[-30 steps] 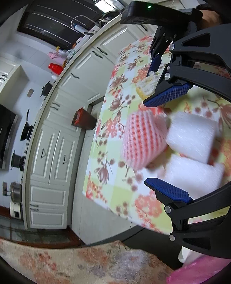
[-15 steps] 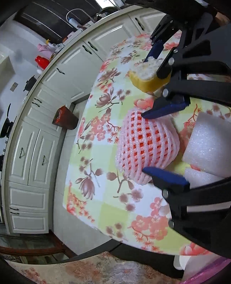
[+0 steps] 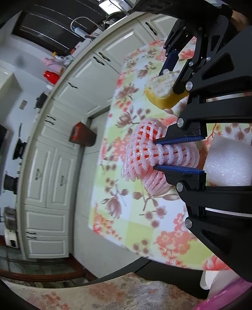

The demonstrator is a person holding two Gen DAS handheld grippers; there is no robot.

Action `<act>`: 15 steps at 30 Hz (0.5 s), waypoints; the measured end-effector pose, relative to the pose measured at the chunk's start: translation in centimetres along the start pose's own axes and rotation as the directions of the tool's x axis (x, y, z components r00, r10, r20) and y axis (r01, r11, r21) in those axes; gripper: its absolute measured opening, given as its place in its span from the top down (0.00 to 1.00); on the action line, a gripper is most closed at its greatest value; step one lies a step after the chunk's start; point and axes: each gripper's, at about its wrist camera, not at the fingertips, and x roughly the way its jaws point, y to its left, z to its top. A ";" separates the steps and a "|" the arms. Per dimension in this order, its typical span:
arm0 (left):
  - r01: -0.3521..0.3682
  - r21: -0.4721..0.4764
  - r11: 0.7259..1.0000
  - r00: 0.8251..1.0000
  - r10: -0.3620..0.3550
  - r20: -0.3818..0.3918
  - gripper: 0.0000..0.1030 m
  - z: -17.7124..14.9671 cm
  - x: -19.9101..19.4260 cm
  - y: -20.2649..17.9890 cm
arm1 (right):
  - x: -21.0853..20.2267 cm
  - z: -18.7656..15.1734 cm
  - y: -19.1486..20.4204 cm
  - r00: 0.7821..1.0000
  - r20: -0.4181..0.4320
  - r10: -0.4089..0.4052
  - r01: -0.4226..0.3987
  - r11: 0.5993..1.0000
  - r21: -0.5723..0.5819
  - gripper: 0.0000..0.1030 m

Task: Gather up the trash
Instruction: 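Grasp the pink foam fruit net with the left tool while the right tool grasps the yellow sponge, then carry the pink net and yellow sponge in both tools over the pink bin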

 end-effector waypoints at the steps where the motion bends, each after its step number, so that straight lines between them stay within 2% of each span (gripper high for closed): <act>1: -0.001 0.000 1.000 1.000 0.001 0.013 0.82 0.0 -0.5 0.0 | -0.3 0.1 0.1 1.000 0.005 -0.001 0.001 1.000 0.000 0.55; 6: -0.019 -0.008 1.000 0.996 0.019 0.086 0.82 -0.4 -3.8 -0.1 | -1.9 0.6 0.6 0.999 0.035 -0.003 0.004 1.000 -0.006 0.55; 15: -0.054 -0.033 0.998 0.985 0.059 0.161 0.82 -2.0 -9.2 0.7 | -5.0 1.0 2.3 0.997 0.078 0.004 -0.002 1.000 -0.028 0.55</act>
